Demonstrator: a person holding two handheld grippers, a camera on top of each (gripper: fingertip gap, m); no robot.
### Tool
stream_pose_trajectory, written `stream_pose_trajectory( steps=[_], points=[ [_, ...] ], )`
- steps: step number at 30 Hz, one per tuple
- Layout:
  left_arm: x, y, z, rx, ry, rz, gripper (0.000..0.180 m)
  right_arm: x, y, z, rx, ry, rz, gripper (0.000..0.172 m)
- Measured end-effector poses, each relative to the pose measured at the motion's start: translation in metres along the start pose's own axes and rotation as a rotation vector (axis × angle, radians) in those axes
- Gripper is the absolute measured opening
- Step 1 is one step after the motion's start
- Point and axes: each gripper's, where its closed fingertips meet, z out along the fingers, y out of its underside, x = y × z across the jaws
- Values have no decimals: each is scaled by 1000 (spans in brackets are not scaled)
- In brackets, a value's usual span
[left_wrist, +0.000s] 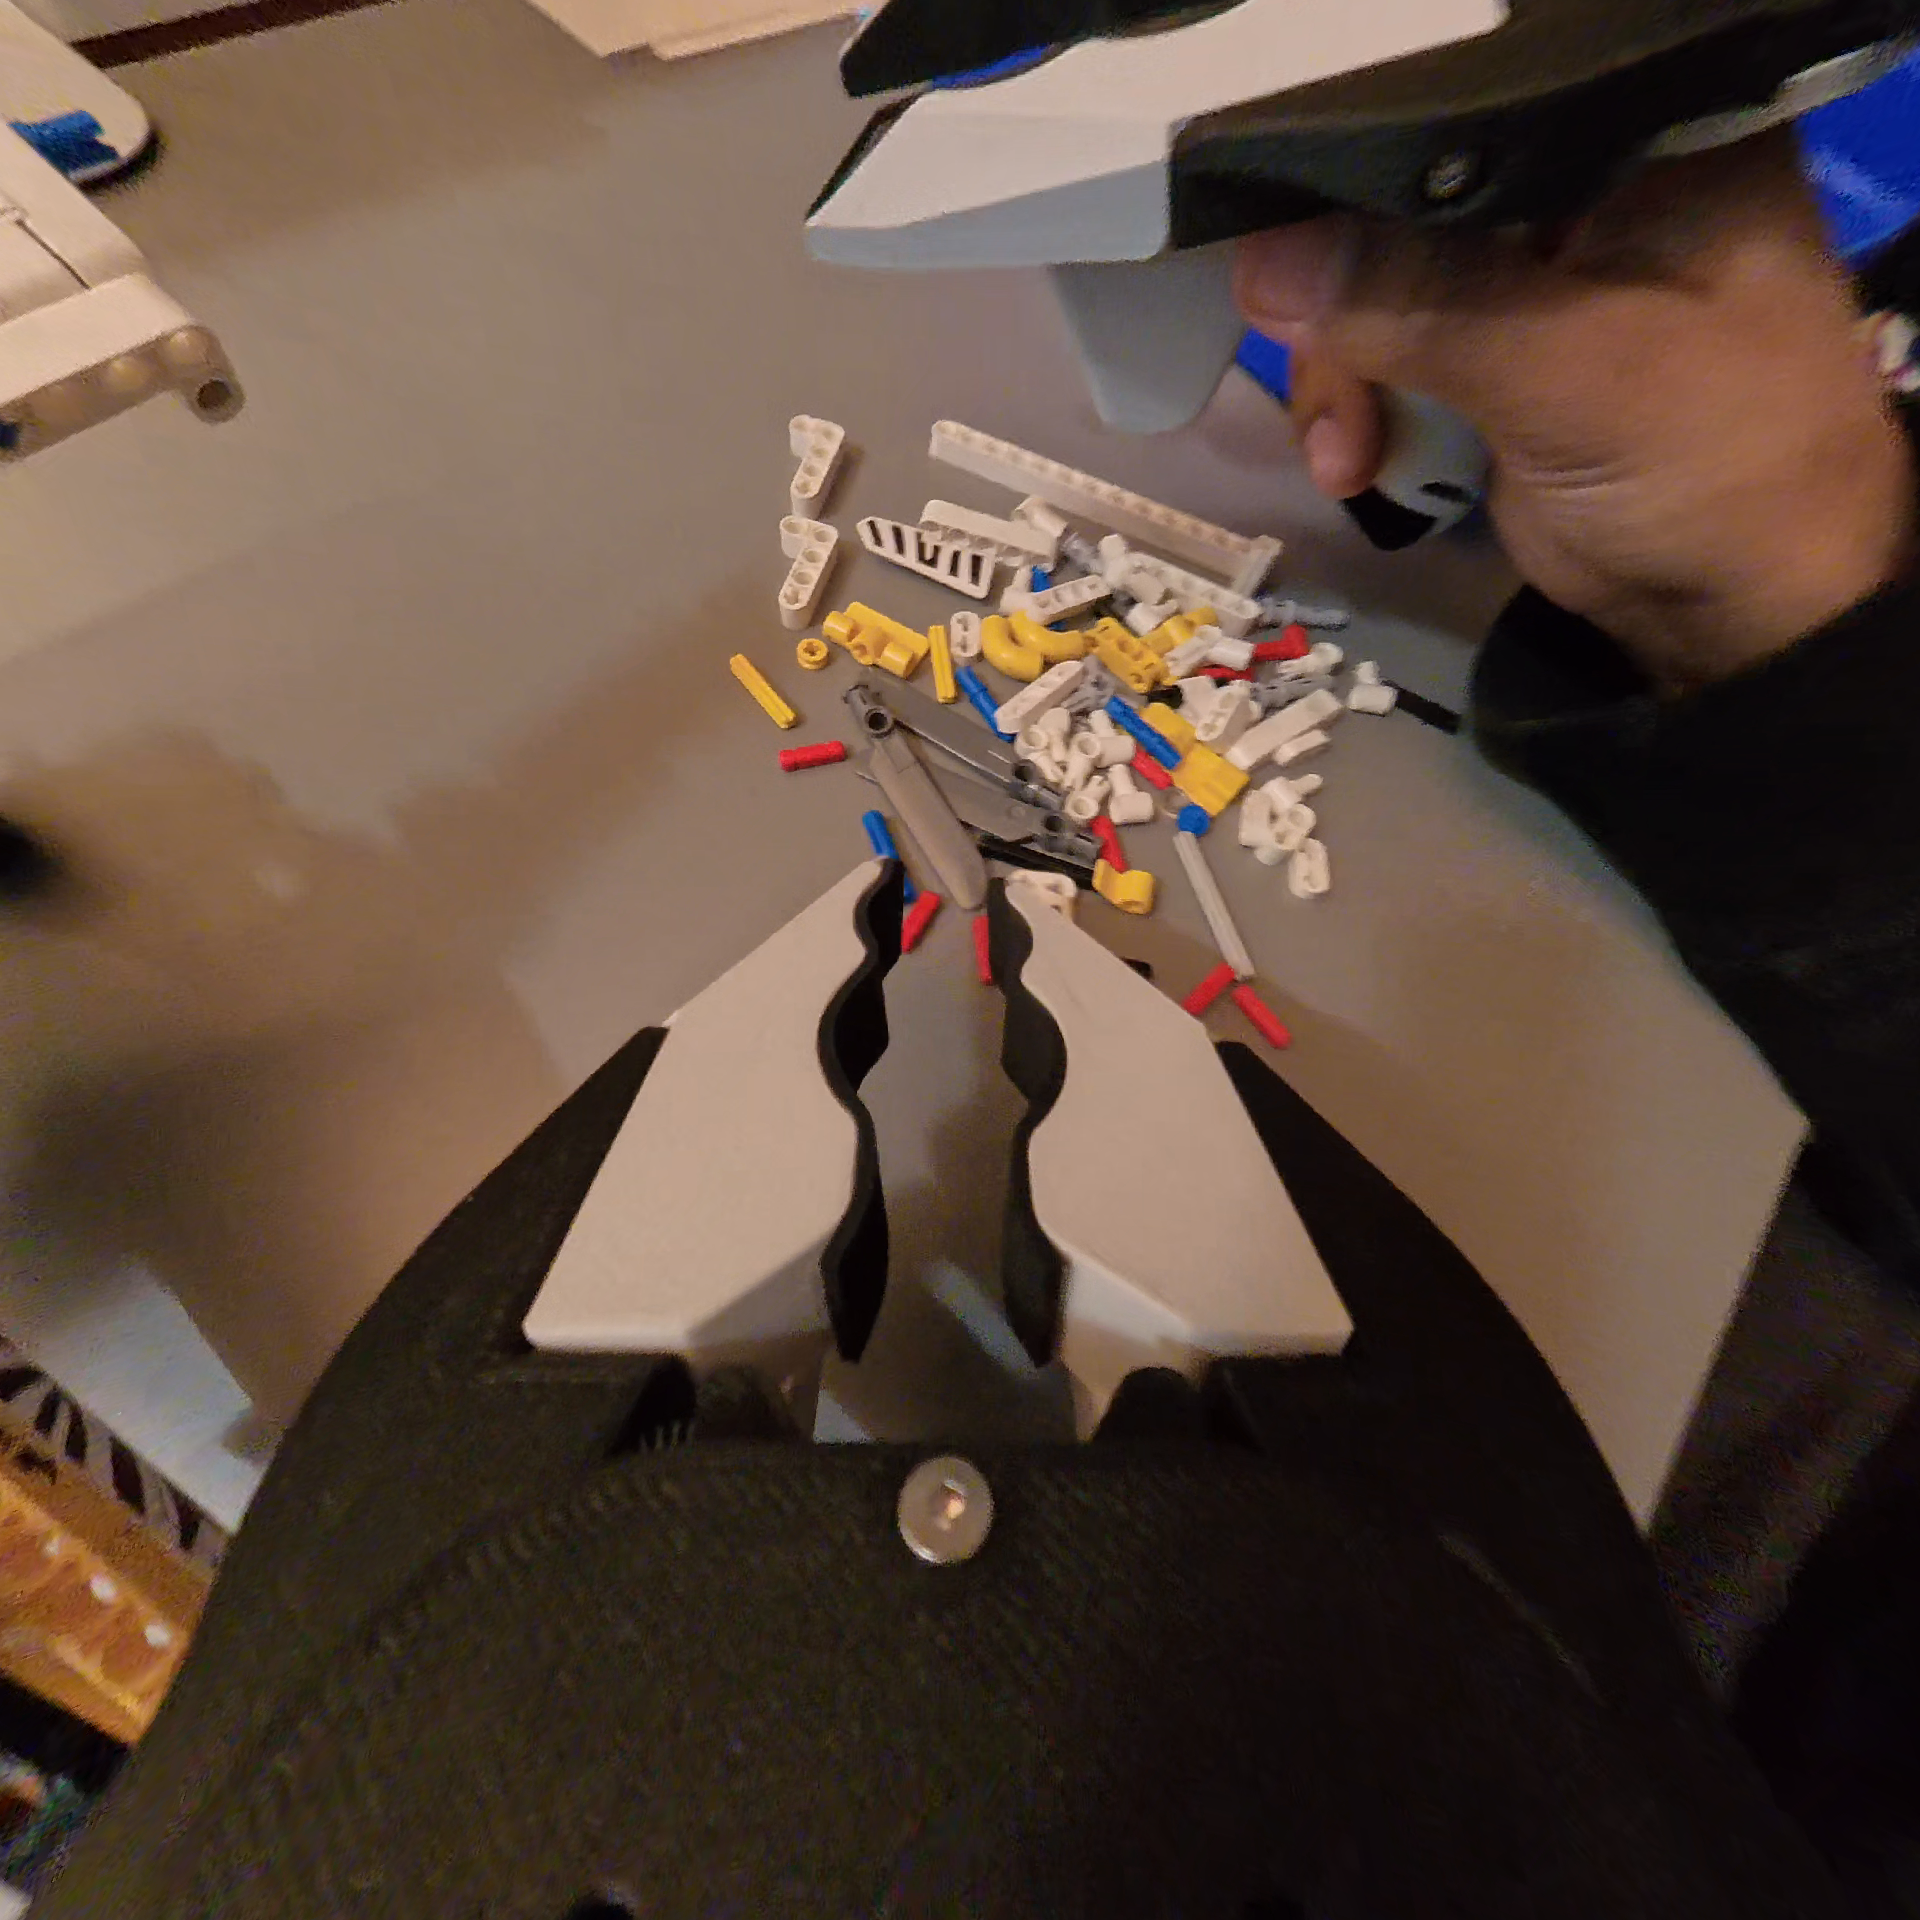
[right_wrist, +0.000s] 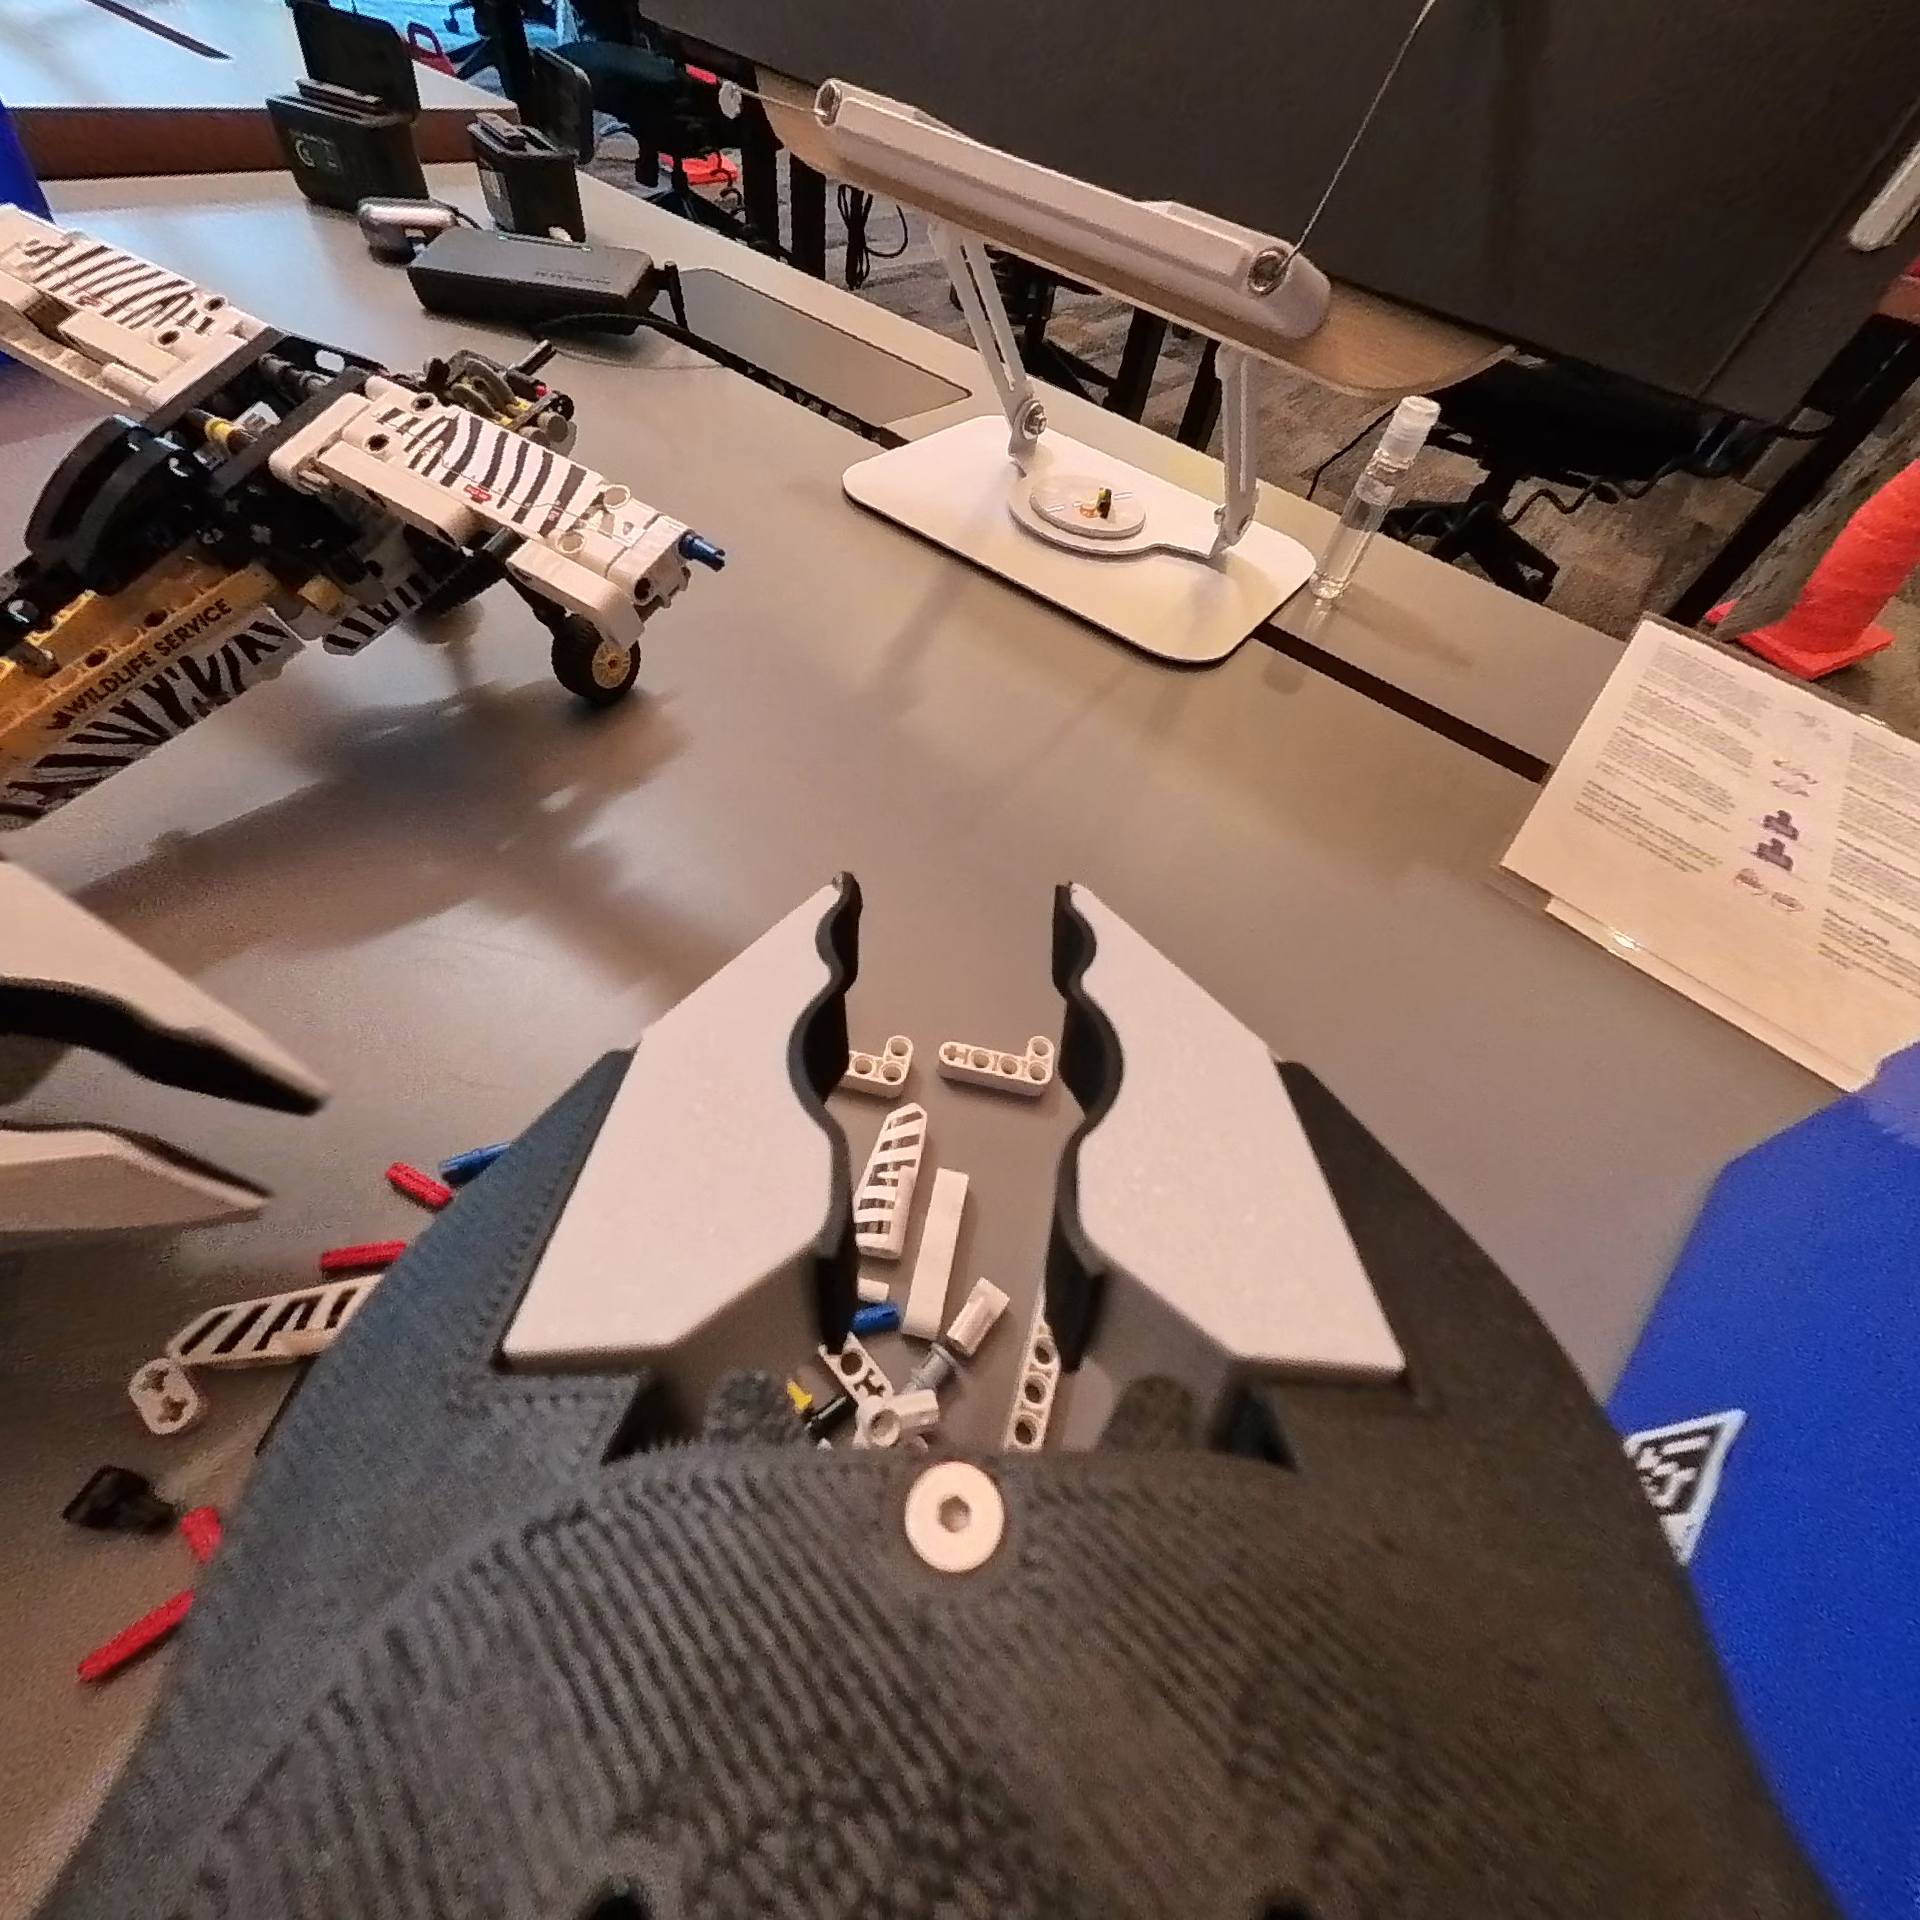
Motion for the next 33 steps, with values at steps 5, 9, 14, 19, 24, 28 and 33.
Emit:
stream_pose_trajectory(
  steps=[5,9,14,19,24,28,33],
  points=[
    [6,-17,-51,166,62,-33,9,-2,1,1,-4,1,-16,35],
    [-48,-42,-122,410,-123,-97,1,-5,0,2,-4,-4,-31,33],
    [-124,-12,-163,476,-199,-306,7,-13,1,5,-7,-15,-70,33],
    [-129,8,-151,557,61,-559,12,-17,3,9,-29,19,-168,32],
    [-109,8,-135,524,163,-504,15,-24,2,10,-26,27,-244,31],
    [-104,3,-137,580,213,-531,15,-32,-1,10,-11,7,-269,31],
    [-104,3,-133,574,231,-562,17,-58,-16,8,64,-73,-254,31]
  ],
)
